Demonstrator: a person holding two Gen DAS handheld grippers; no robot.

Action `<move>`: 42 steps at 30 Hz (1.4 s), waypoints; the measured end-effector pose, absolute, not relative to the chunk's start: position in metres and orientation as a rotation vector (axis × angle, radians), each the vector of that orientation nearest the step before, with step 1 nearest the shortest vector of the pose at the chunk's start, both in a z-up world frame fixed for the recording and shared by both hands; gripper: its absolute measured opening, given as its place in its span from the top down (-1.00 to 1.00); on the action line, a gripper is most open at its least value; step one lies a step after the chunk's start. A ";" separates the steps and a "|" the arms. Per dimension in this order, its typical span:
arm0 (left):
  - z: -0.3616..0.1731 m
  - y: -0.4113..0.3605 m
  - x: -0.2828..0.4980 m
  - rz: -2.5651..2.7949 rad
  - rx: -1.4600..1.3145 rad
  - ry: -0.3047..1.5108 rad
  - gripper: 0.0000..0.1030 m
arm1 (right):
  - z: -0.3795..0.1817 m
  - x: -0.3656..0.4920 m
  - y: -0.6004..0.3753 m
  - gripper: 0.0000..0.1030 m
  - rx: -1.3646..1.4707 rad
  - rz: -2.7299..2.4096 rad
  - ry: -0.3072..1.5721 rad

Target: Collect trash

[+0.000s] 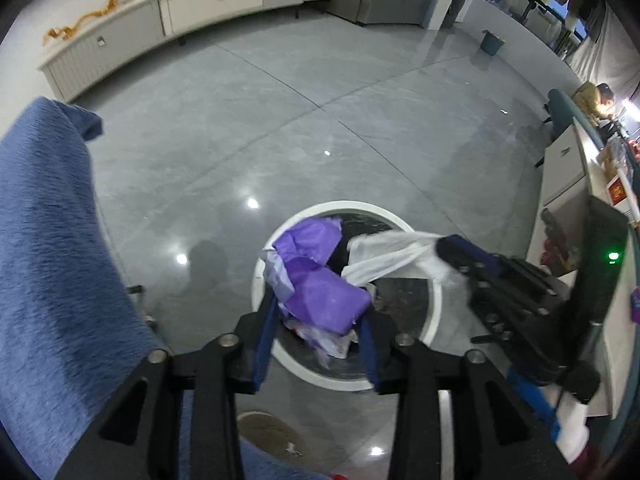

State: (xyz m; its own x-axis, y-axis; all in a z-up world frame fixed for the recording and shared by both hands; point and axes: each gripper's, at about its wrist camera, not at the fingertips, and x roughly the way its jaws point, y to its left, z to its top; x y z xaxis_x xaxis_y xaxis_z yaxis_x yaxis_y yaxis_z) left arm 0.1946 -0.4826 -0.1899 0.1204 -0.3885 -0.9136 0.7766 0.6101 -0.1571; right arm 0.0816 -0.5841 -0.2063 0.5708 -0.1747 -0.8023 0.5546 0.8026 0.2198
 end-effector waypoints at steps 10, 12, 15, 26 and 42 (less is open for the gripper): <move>-0.180 -0.479 0.198 -0.919 0.336 1.160 -0.13 | -0.215 0.076 -0.582 0.15 0.467 -0.482 0.908; -0.172 -0.472 0.194 -0.917 0.331 1.139 -0.13 | -0.210 0.071 -0.578 0.14 0.462 -0.486 0.905; -0.156 -0.457 0.186 -0.886 0.342 1.073 -0.14 | -0.200 0.065 -0.570 0.07 0.447 -0.488 0.896; -0.110 -0.353 0.187 -0.670 0.298 0.883 -0.14 | -0.150 0.065 -0.514 -0.14 0.372 -0.417 0.832; -0.064 -0.210 0.159 -0.448 0.210 0.662 -0.62 | -0.072 0.071 -0.395 -0.68 0.188 -0.288 0.723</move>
